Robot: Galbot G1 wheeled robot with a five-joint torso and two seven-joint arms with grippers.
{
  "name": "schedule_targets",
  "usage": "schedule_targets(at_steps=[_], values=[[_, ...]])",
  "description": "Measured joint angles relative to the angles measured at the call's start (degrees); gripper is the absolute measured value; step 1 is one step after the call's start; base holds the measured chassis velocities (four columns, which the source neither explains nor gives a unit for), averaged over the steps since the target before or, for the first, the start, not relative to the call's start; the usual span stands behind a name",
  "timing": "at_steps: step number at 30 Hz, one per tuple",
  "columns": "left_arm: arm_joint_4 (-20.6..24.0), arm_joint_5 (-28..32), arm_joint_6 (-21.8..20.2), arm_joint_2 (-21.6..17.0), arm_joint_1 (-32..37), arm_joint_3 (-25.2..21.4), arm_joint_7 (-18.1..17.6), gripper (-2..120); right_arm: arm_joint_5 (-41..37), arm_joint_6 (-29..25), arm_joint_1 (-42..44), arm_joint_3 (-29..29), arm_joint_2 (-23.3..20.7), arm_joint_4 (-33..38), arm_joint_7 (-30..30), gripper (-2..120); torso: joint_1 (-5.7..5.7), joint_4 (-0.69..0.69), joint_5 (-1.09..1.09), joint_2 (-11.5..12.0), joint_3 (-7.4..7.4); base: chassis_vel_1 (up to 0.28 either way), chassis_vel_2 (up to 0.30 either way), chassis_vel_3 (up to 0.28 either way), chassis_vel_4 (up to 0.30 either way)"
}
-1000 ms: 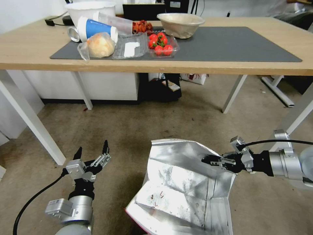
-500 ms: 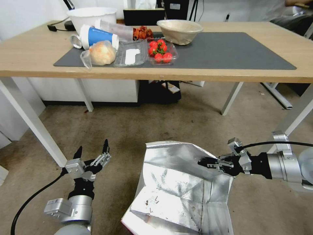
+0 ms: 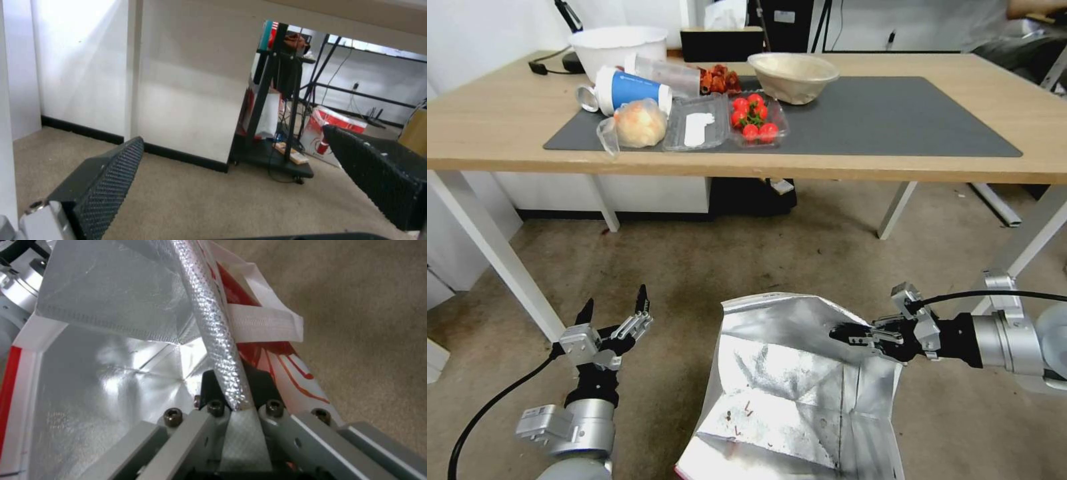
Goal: Pick up the food delivery bag from the floor and place it on the table.
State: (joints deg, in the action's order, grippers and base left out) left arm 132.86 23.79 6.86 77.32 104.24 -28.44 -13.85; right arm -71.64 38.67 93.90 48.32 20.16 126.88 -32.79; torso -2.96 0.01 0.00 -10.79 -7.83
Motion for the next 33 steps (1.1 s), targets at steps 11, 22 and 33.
schedule_targets(at_steps=[11,22,33], values=[[-0.2,-0.2,0.0,0.0,0.0,0.1,0.0,100,0.4,-0.3,0.0,-0.1,0.0,-0.1,-0.2,0,-0.64,0.0,0.0,-2.5,-1.85,0.0,0.0,0.0,0.0],[-0.5,-1.1,0.3,0.0,-0.1,0.2,0.1,100,0.8,-0.5,0.0,-0.3,0.2,0.0,-0.4,0,-1.26,0.0,0.0,-4.8,-3.55,0.0,0.0,0.0,0.0],[-0.5,-1.2,0.4,0.0,0.0,0.3,0.1,100,1.1,-0.7,0.1,-0.4,0.3,0.1,-0.5,0,-2.08,0.0,0.0,-7.6,-5.59,0.0,0.0,0.0,0.0]])
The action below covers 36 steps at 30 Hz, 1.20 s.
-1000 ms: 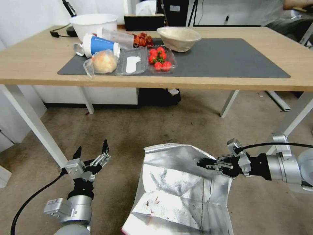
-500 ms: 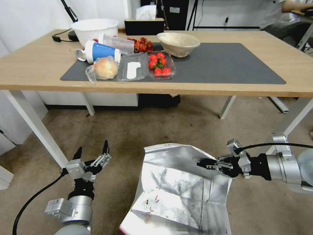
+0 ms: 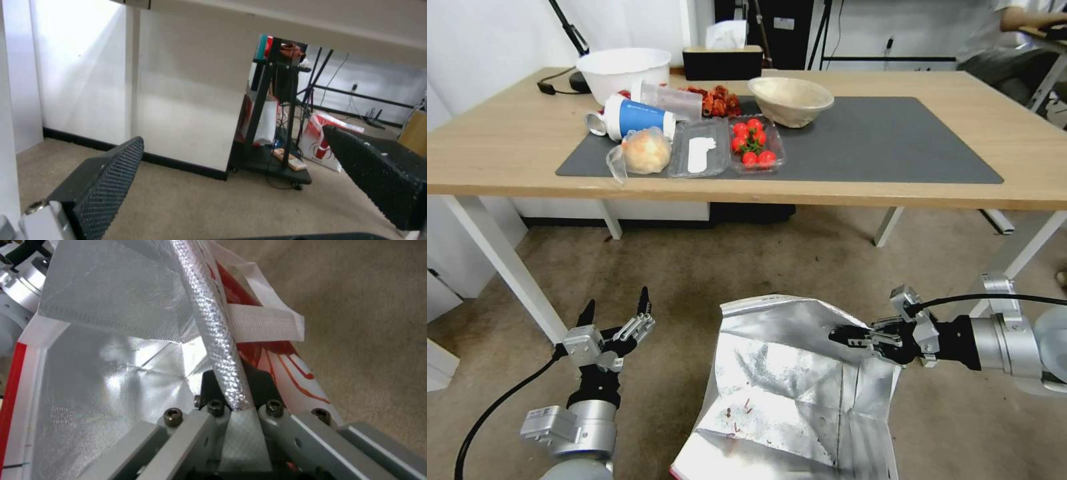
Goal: Pick up the food delivery bag from the floor and place it on the table.
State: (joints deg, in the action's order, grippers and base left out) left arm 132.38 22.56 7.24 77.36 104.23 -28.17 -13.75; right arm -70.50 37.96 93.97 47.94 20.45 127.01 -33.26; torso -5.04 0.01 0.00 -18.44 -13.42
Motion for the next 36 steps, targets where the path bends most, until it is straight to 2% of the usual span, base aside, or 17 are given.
schedule_targets(at_steps=[36], values=[[0.3,-0.1,0.0,0.0,0.1,0.1,0.2,100,0.3,-0.2,0.1,-0.2,0.5,0.8,-0.1,0,-2.71,0.0,0.0,-8.2,-5.5,0.0,0.0,0.0,0.0]])
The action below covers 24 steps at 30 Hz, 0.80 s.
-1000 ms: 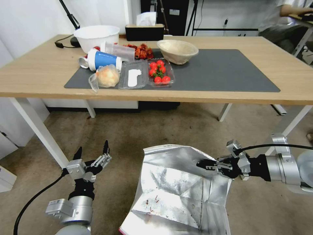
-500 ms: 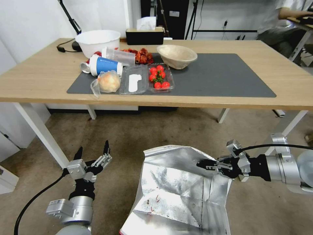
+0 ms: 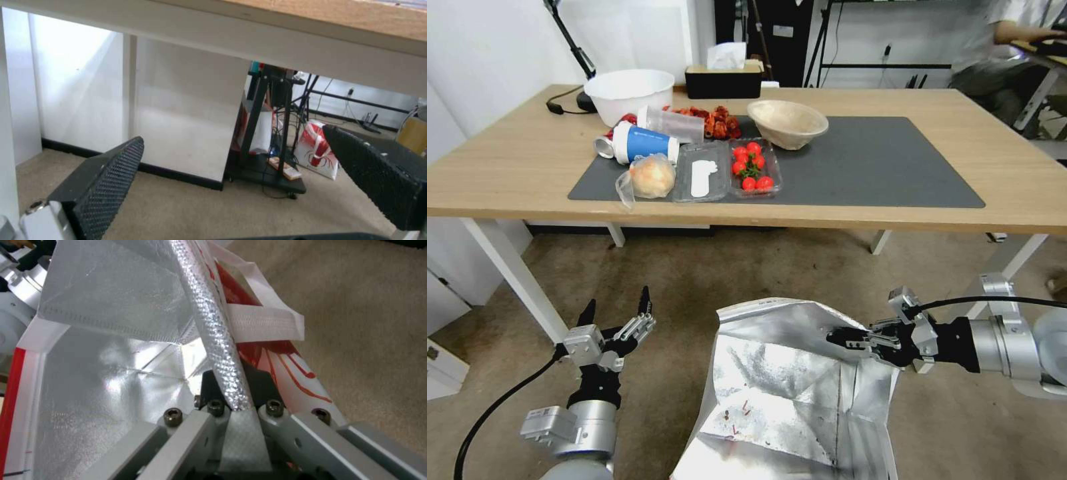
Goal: Pick up the food delivery bag from the floor and place it on the table.
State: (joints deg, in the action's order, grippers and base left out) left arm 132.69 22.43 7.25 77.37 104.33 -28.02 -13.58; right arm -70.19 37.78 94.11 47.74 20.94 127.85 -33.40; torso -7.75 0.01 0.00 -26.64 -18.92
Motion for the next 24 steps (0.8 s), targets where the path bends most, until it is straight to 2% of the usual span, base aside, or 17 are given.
schedule_targets(at_steps=[24], values=[[0.2,-0.2,0.0,0.0,0.1,0.0,0.0,100,0.0,-0.1,-0.2,0.0,0.2,0.1,0.0,0,-2.17,-0.01,0.0,-5.6,-3.49,0.0,0.0,0.0,0.0]])
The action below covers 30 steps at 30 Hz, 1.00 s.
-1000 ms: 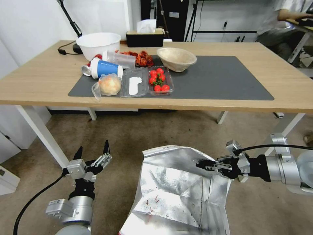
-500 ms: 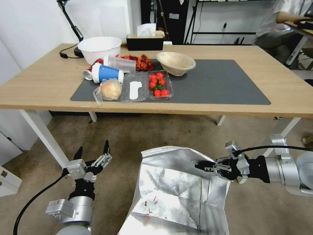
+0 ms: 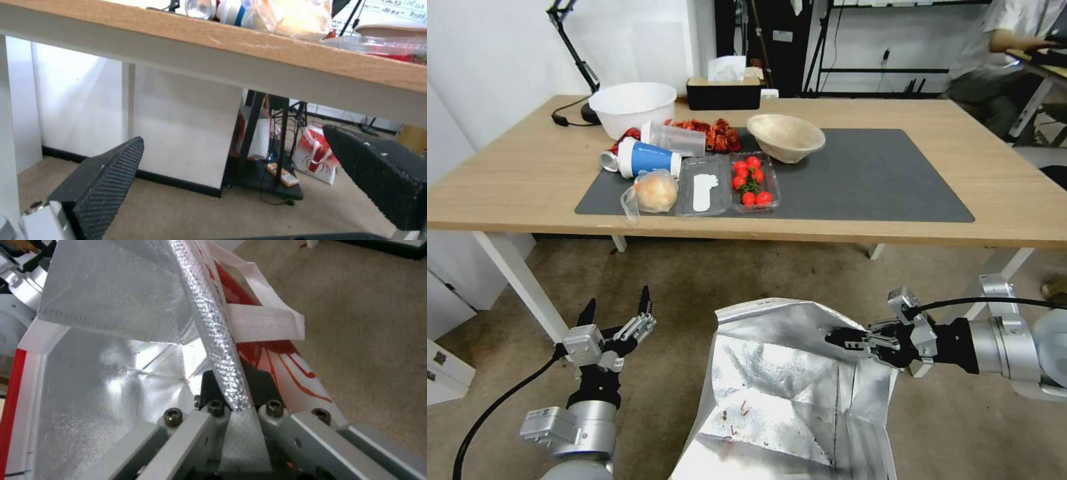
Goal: Pick up the food delivery bag from the floor and place it on the table.
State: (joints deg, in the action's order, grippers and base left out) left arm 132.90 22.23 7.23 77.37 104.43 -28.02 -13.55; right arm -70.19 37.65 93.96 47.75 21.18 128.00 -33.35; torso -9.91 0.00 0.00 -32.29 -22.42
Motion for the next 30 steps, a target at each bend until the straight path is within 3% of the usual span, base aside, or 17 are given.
schedule_targets(at_steps=[30], values=[[-0.1,-0.2,-0.1,0.0,0.0,0.0,0.0,100,0.0,-0.1,0.0,0.0,0.1,0.1,0.1,0,-2.79,0.0,0.0,-7.1,-4.31,0.0,0.0,0.0,0.0]])
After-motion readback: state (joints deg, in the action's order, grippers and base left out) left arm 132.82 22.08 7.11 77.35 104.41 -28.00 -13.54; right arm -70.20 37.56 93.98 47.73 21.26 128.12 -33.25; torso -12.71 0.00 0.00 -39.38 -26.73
